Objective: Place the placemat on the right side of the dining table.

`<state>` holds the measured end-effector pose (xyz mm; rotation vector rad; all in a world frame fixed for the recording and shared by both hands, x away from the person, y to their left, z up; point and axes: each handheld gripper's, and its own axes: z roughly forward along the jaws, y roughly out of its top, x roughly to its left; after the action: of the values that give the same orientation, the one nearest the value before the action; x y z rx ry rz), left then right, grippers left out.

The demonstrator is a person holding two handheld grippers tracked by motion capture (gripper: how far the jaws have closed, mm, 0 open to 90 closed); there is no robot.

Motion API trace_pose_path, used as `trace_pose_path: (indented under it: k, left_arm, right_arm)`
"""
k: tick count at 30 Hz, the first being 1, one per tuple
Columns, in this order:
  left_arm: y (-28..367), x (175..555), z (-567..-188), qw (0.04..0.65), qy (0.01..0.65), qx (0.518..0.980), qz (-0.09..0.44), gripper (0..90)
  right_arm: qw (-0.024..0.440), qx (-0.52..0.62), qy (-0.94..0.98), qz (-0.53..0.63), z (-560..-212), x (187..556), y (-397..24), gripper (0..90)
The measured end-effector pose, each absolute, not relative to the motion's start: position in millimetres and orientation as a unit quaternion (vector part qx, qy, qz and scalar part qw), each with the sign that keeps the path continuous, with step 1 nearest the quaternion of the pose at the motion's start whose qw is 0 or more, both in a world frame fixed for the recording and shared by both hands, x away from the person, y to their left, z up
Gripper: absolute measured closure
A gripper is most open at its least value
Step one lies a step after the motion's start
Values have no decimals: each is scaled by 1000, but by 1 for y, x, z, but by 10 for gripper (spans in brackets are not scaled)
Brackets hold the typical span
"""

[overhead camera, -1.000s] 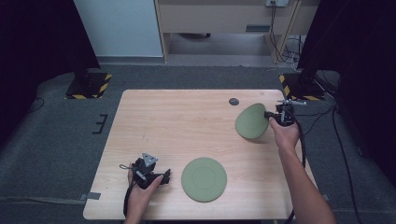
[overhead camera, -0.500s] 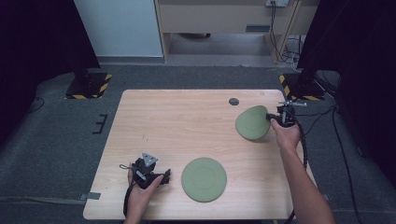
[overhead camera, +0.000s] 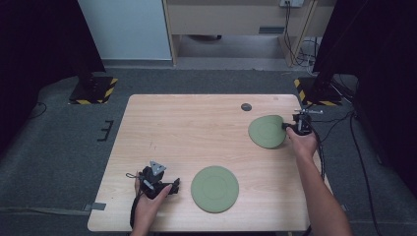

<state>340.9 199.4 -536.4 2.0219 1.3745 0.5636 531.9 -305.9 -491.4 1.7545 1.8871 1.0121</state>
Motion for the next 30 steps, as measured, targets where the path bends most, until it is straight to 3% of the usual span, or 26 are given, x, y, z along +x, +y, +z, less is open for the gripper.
trace_pose_path:
  k: [30]
  left_arm:
    - [199, 342, -536, 309, 520, 767, 214, 6]
  right_arm:
    - [166, 660, 645, 349, -513, 536, -320, 775]
